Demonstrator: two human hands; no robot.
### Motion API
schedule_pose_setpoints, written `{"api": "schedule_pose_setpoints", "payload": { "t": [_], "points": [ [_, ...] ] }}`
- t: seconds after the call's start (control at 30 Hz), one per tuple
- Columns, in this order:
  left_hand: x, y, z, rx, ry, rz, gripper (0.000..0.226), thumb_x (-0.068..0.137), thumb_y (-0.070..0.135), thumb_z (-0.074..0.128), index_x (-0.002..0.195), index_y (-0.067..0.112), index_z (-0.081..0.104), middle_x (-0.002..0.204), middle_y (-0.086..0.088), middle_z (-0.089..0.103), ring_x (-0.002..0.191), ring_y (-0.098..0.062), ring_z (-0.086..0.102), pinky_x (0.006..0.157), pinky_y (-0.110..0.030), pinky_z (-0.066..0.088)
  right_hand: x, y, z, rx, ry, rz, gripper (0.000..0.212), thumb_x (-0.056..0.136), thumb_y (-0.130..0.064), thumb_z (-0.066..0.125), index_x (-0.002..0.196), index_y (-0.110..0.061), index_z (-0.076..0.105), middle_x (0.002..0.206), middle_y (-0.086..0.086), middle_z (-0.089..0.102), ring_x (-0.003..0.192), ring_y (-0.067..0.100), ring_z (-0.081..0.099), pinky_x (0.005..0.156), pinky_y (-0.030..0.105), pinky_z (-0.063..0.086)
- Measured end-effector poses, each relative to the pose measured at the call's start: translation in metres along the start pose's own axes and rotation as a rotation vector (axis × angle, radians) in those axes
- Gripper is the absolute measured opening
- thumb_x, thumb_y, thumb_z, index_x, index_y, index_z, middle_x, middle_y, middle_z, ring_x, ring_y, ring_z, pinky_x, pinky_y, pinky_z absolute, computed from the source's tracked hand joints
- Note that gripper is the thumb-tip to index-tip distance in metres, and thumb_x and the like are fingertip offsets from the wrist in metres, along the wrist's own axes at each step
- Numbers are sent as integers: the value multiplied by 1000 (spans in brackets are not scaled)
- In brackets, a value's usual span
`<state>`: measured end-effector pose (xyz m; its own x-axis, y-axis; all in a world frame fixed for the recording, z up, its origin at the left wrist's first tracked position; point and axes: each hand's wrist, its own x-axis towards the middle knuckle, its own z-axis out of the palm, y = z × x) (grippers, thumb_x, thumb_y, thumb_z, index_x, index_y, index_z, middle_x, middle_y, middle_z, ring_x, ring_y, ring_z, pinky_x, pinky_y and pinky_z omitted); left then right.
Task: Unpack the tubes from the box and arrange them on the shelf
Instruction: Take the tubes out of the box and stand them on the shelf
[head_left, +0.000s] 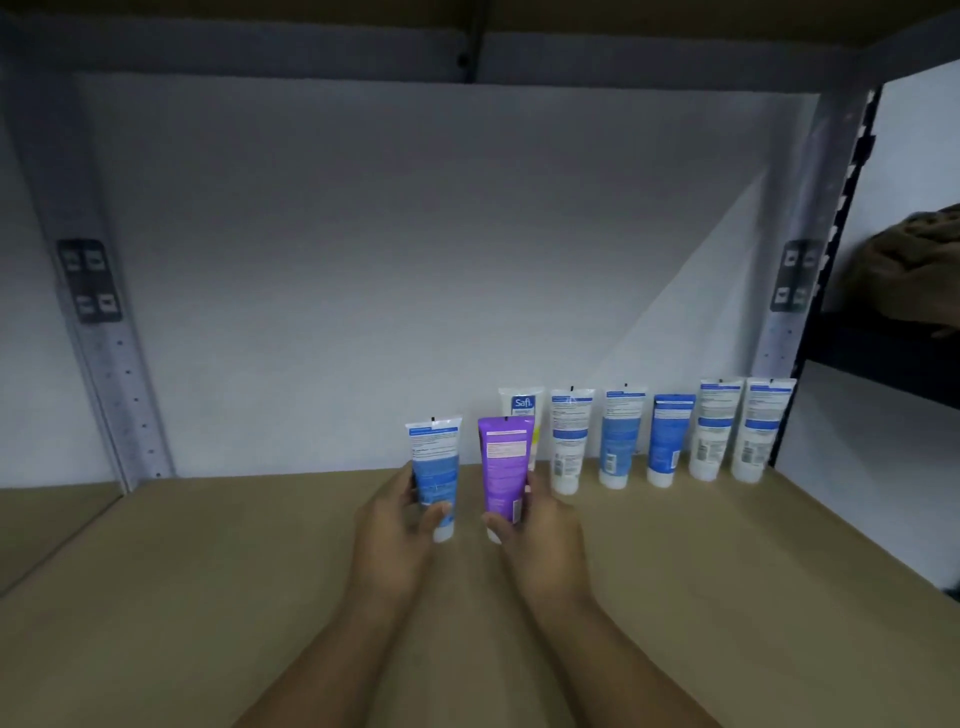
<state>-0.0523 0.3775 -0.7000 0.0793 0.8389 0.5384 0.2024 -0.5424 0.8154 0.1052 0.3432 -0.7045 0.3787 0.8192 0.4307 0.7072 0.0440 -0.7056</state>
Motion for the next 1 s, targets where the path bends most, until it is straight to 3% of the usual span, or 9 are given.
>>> {"api": "schedule_pose_setpoints", "payload": {
  "t": [0.2,0.37,0.43,0.53,0.63,0.7,0.87,0.93,1.0],
  "points": [
    [24,-24,-3,-21,45,-38,50,84,1,73,123,31,61,114,14,71,103,2,67,93,-23,54,23,-16,37,-26,5,46,47,87,-28,70,129,-16,51,113,7,67,99,23,65,78,29,50],
    [41,-41,-4,-59,29,-68,47,88,6,70,127,29,59,118,10,70,107,-9,68,96,-39,55,37,-22,56,21,26,74,37,93,-25,65,124,-15,49,107,5,61,96,18,61,70,17,44],
    [46,-43,-3,-64,23,-83,46,89,12,70,131,26,56,121,7,69,109,-12,67,95,-34,56,42,-23,60,46,28,97,32,95,-25,62,122,-16,48,106,2,58,102,17,61,67,9,42],
    [51,-45,-1,-61,18,-103,49,90,17,69,135,22,53,124,3,67,111,-13,66,90,-20,55,49,-25,66,6,39,87,39,93,-25,65,126,-13,48,118,6,60,108,20,61,81,24,49],
    [54,-44,-1,-34,9,-126,50,90,19,69,137,21,52,125,4,66,112,-14,65,94,-28,55,51,-26,68,15,36,97,43,91,-30,67,126,-13,47,122,8,61,110,22,61,85,29,51],
    [52,-41,-2,1,2,-137,51,89,19,69,137,21,52,124,6,66,111,-13,65,92,-23,54,51,-25,68,21,25,100,45,90,-31,68,126,-12,48,124,7,60,112,22,60,84,26,49],
    [38,-30,-7,53,29,-172,36,82,10,77,108,29,61,99,21,67,88,7,65,73,-2,46,40,-23,57,19,3,111,29,87,-21,71,112,-10,61,109,8,67,99,22,64,74,22,46],
    [28,-20,-11,80,82,-192,27,84,5,74,99,24,62,91,18,63,81,3,61,67,3,41,31,-19,47,-33,-13,92,20,86,-19,69,104,-11,65,101,7,69,93,21,66,74,26,51],
    [16,-14,-10,155,128,-171,25,85,-1,68,108,11,66,98,8,65,90,-10,64,71,-2,41,20,-15,29,-54,-37,74,14,83,-16,67,96,-10,66,92,8,69,89,22,67,77,33,55]
  ]
}}
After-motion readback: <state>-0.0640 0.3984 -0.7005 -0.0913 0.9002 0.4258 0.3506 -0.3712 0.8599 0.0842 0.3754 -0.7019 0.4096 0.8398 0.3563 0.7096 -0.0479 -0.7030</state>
